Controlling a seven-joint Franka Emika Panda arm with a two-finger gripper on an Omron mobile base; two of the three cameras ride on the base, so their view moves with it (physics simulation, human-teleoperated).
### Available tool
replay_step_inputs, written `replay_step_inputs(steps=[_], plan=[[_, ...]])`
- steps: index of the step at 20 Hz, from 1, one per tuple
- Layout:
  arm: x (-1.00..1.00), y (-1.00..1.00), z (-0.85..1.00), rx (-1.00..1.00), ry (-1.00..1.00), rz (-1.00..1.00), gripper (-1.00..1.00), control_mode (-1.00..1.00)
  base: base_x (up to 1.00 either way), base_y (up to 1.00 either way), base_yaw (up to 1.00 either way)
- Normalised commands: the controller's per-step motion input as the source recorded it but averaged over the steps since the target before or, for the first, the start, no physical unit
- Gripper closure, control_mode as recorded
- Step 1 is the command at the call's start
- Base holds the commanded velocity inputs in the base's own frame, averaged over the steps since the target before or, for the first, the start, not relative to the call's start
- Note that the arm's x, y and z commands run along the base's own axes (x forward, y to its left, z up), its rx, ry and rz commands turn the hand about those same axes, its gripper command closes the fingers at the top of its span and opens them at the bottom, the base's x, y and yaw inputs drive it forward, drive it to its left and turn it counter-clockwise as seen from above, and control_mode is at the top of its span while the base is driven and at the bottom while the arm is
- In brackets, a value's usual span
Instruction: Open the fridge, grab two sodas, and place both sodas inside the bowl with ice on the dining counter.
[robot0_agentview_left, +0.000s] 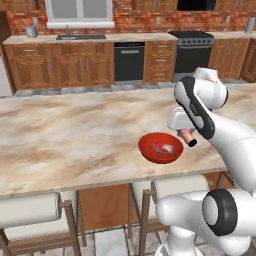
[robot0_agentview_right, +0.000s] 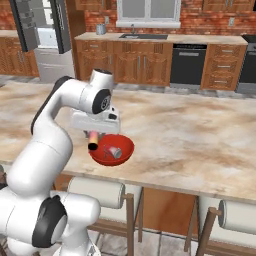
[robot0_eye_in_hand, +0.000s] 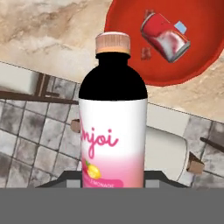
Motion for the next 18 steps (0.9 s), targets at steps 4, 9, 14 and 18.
replay_step_inputs(steps=[4, 9, 14, 18], plan=[[0.52, 0.0, -0.36, -0.08, 0.03, 0.28, 1.0, -1.0, 0.0, 0.0, 0.0], [0.44, 0.0, -0.29, -0.05, 0.05, 0.23, 1.0, -1.0, 0.0, 0.0, 0.0], [0.34, 0.0, -0.28, -0.03, 0.02, 0.17, 1.0, -1.0, 0.0, 0.0, 0.0], [0.23, 0.0, -0.2, 0.0, 0.0, 0.1, 1.0, -1.0, 0.0, 0.0, 0.0]])
